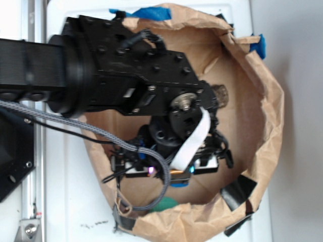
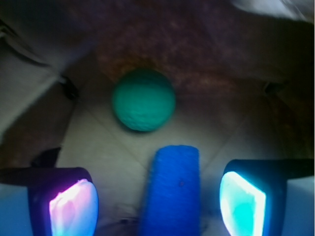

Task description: Grab the green ball.

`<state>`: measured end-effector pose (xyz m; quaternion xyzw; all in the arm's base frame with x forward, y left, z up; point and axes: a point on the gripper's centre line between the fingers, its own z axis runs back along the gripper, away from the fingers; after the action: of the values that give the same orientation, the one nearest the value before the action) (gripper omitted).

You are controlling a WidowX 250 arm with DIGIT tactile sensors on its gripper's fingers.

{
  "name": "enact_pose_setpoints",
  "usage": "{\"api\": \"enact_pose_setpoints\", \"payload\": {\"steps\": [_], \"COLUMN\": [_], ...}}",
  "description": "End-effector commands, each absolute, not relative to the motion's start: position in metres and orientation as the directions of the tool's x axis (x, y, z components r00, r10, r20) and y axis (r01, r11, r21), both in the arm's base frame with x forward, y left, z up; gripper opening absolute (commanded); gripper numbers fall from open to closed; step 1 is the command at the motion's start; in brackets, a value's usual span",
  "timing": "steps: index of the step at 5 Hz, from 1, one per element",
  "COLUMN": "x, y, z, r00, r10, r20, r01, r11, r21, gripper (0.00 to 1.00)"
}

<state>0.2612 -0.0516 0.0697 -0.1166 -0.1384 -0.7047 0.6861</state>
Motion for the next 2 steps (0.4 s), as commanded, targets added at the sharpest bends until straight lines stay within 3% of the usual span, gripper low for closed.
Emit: {"api": "enact_pose_setpoints", "payload": {"steps": [1, 2], "x": [0.271, 0.258], "y": [-0.07, -0.078], "z": [0.072, 0.07], "r00": [-0.07, -0.108], "r10": [-0.93, -0.923], "r20": [0.36, 0.369], "r01": [0.998, 0.994], "r11": [-0.063, -0.111], "r21": [0.031, 0.012], "gripper": [1.0, 1.0]}}
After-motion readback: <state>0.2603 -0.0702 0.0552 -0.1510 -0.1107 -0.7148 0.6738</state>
